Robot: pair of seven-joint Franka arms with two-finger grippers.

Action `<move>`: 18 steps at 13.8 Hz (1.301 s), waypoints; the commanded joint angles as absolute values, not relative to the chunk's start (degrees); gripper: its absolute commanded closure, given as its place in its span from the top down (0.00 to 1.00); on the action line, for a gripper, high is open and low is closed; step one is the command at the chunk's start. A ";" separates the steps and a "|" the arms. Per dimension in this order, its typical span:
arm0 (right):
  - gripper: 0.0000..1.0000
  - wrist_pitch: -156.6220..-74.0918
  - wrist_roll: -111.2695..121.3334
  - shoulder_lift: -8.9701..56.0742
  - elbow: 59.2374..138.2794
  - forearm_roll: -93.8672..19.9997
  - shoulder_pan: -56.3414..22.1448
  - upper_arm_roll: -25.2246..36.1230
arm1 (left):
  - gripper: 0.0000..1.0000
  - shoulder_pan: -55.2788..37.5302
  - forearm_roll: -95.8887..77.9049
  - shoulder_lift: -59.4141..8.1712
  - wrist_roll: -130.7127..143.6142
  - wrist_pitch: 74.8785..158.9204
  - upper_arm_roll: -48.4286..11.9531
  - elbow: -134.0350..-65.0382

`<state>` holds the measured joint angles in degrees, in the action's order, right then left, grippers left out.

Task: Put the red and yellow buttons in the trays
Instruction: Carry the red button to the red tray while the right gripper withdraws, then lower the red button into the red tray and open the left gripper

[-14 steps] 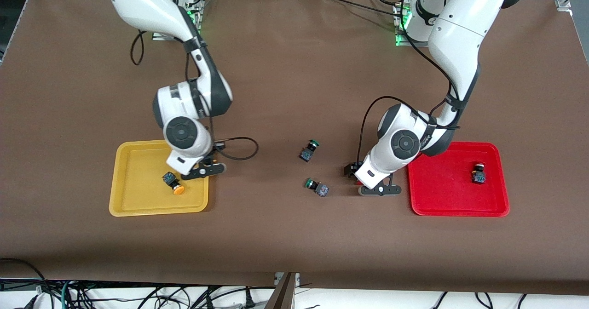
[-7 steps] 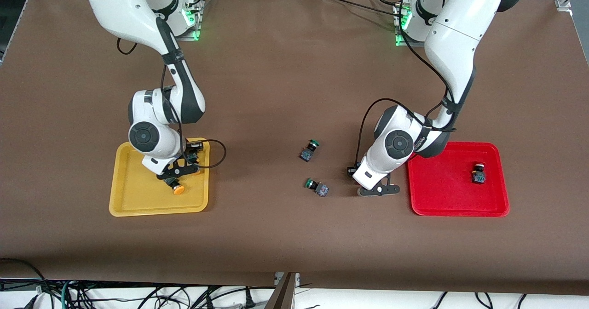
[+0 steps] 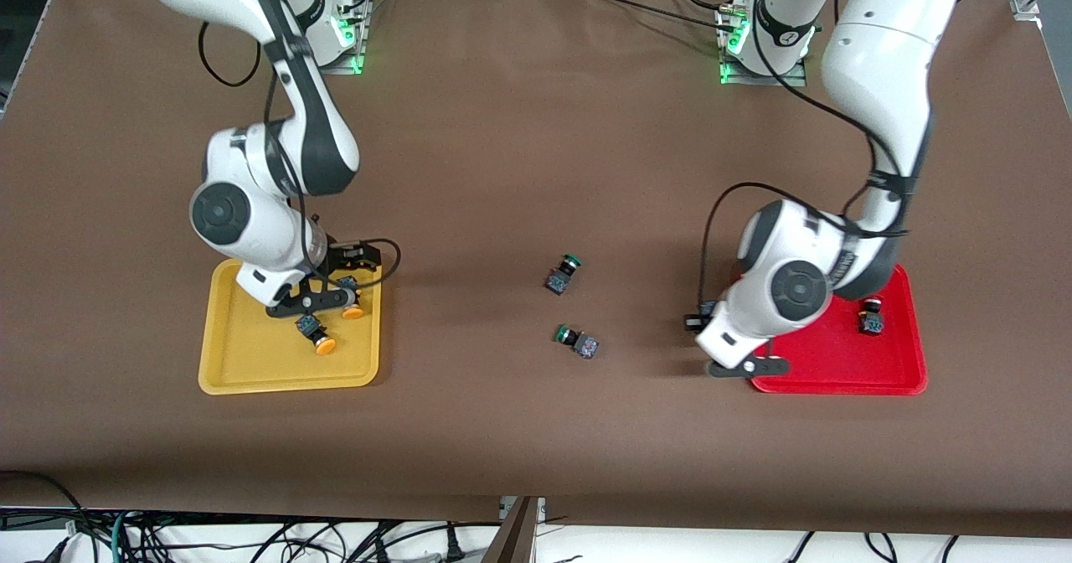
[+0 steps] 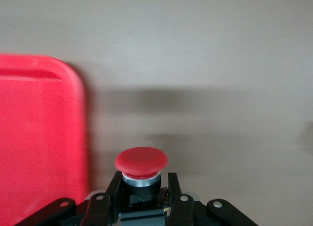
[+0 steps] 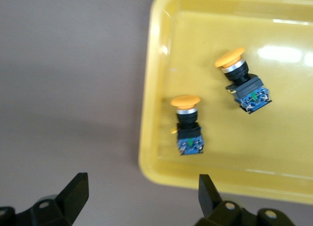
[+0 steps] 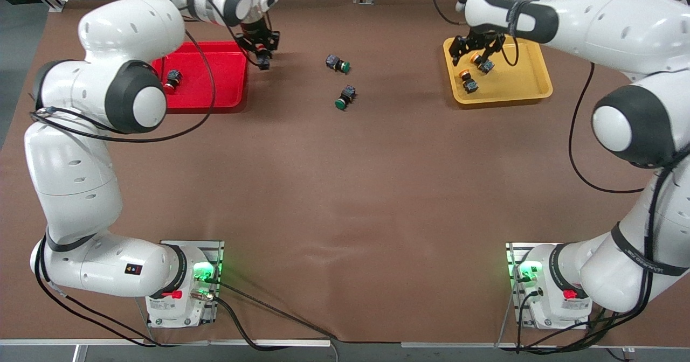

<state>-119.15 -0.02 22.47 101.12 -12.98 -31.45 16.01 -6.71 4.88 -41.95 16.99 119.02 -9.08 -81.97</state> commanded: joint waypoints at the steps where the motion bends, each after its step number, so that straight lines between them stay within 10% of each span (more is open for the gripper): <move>1: 0.99 -111.57 -0.79 10.84 103.71 -12.31 -31.47 17.48 | 0.00 -1.42 6.15 -40.25 5.49 116.02 -9.76 -82.97; 9: 0.99 -95.64 -0.79 -5.18 102.93 1.41 -29.72 17.58 | 0.00 4.83 6.33 -38.94 -0.17 119.95 -9.84 -92.00; 15: 0.99 -95.36 2.72 -4.31 100.64 1.67 -5.56 -4.64 | 0.00 6.50 6.33 -34.63 -0.26 132.88 -9.76 -104.15; 16: 0.99 -95.71 2.81 -3.61 100.20 1.84 -5.54 -4.57 | 0.13 6.85 6.33 -34.54 -0.70 133.41 -9.76 -104.15; 17: 0.99 -95.71 2.73 -2.47 98.63 1.85 -5.54 -4.57 | 0.95 6.86 6.24 -34.28 -1.40 133.50 -9.76 -103.89; 18: 0.99 -95.63 2.72 -0.98 96.44 1.76 -5.71 -4.57 | 1.00 6.59 5.37 -32.19 -1.06 133.07 -9.76 -103.80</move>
